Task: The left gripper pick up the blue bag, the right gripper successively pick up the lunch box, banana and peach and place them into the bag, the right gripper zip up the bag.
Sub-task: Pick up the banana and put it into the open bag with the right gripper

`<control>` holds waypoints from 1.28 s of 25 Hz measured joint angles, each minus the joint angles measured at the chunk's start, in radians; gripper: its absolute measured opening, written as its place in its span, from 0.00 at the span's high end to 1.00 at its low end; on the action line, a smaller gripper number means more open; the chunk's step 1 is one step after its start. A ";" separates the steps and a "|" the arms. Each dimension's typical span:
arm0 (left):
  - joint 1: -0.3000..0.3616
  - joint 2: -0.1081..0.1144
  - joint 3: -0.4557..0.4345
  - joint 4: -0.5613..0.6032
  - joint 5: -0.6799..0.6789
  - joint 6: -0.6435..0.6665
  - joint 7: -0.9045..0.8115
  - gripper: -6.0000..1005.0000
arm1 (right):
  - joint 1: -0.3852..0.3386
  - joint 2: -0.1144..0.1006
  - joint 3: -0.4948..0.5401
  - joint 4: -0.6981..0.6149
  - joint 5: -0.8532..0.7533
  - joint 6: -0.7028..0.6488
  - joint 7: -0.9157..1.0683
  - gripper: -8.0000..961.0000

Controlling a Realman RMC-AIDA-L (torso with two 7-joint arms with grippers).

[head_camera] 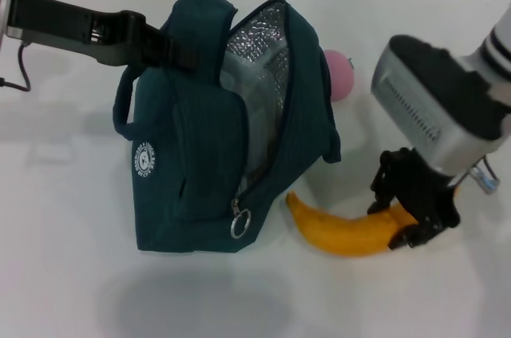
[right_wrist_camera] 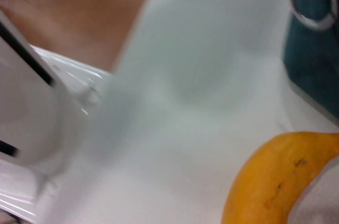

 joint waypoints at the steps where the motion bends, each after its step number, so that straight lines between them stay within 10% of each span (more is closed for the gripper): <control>1: -0.001 0.000 0.000 0.000 0.000 0.000 -0.001 0.96 | 0.001 0.000 0.020 -0.010 0.012 -0.038 0.000 0.55; 15: 0.007 0.000 -0.012 0.000 -0.001 0.000 -0.002 0.96 | 0.010 -0.002 0.257 -0.025 0.307 -0.397 0.038 0.52; 26: 0.012 -0.003 -0.011 -0.002 0.004 0.000 -0.002 0.96 | -0.022 -0.011 0.712 0.142 0.451 -0.420 0.087 0.50; 32: 0.011 -0.004 -0.004 -0.035 0.005 0.000 0.001 0.96 | -0.067 -0.010 0.789 0.334 0.636 -0.275 0.083 0.49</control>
